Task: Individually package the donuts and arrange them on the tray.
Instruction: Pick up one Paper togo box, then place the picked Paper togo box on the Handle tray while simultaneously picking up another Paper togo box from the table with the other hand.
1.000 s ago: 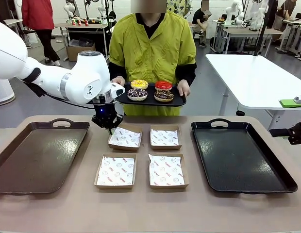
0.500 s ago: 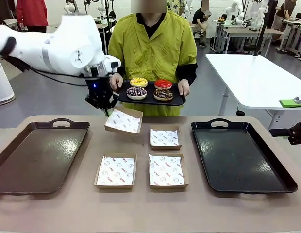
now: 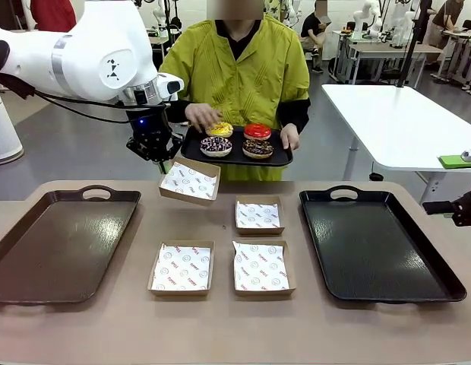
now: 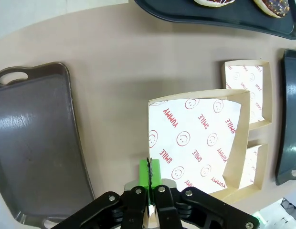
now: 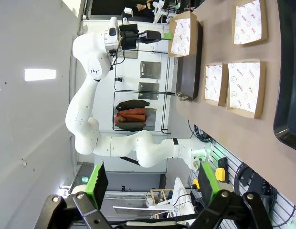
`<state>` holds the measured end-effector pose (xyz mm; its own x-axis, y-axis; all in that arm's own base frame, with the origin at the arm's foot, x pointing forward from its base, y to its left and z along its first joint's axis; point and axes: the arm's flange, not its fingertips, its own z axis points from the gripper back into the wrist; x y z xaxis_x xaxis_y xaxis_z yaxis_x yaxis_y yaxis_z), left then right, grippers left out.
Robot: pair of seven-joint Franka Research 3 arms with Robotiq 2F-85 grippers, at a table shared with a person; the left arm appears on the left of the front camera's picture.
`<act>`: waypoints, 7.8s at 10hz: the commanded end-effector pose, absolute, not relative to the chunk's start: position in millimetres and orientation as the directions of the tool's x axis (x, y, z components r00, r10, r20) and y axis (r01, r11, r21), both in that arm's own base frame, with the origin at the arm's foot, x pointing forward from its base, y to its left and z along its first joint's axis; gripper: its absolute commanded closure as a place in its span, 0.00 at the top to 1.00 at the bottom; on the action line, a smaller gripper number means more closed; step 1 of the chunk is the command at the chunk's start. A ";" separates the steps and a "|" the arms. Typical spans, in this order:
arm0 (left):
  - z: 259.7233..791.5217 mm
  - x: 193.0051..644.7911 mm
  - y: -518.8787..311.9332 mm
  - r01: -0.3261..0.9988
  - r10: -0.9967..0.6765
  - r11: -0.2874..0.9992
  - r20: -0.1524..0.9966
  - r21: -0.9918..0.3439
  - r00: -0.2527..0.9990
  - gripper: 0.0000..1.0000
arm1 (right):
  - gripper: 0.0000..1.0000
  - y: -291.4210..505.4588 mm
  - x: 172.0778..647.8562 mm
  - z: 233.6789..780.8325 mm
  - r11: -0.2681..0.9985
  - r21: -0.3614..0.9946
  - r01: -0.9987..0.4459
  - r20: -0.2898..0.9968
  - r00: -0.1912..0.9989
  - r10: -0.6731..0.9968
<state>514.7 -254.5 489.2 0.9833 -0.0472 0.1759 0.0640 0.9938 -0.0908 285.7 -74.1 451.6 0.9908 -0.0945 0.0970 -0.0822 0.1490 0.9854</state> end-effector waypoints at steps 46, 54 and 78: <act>454.3 484.8 -5.2 -0.178 0.186 0.982 0.170 -0.063 0.968 0.01 | 1.00 141.9 446.4 484.1 0.742 0.670 -0.030 0.168 0.979 -0.112; 450.9 486.6 -4.9 -0.158 0.169 0.985 0.170 -0.075 0.971 0.01 | 1.00 149.5 454.8 474.9 0.786 0.618 -0.032 0.180 0.978 -0.102; 388.5 573.5 -10.5 0.014 -0.001 0.995 0.125 -0.104 0.992 0.01 | 1.00 253.9 540.9 339.9 0.981 0.186 0.054 0.198 0.976 -0.091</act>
